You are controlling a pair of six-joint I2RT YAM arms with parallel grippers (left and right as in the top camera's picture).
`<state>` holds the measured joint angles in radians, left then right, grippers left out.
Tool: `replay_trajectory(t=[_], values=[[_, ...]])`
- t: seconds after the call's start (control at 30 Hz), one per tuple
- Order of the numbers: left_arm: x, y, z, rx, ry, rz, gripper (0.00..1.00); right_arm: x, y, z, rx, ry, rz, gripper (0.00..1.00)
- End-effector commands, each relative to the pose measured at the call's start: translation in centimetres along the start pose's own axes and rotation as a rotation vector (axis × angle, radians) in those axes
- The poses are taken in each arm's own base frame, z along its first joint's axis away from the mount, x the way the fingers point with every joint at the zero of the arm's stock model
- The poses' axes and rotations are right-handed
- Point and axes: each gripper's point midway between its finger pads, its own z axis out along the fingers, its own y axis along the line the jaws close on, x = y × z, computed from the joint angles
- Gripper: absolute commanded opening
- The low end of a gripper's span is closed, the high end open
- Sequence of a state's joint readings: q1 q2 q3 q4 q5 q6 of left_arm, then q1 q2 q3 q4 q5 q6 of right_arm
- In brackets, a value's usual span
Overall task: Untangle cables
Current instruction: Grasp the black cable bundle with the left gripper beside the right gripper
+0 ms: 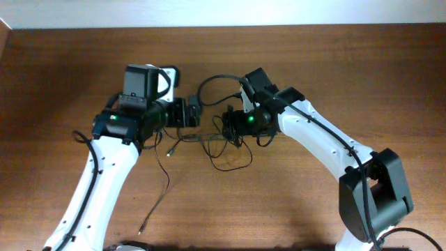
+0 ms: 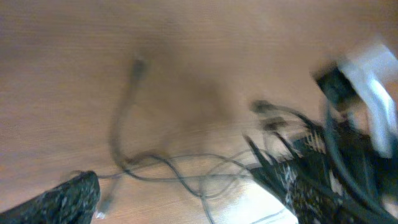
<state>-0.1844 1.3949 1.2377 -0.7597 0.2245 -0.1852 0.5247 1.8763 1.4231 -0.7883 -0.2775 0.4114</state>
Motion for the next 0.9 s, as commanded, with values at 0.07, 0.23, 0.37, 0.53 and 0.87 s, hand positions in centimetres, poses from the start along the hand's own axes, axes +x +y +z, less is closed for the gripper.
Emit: replay_trajectory(t=[0.07,0.23,0.37,0.53,0.87], values=[[6.5,-6.5,1.3,0.301,0.202,0.193,0.99,-2.2,2.3,-1.6,-0.162,-0.049,0.216,0.98],[8.5,-8.4,1.5,0.387,0.232,0.311,0.99,-3.0,2.7,-1.7,-0.181,-0.078,0.230,0.98],[8.6,-9.1,3.1,0.390,0.205,0.189,0.97,-3.0,2.7,-1.7,-0.183,-0.079,0.229,0.98],[6.8,-9.3,6.7,0.323,0.032,-0.078,0.56,-3.0,2.7,-1.7,-0.183,-0.078,0.229,0.98],[7.1,-9.5,7.2,0.283,0.007,-0.068,0.00,-2.8,-0.9,-1.4,0.011,-0.119,0.249,0.98]])
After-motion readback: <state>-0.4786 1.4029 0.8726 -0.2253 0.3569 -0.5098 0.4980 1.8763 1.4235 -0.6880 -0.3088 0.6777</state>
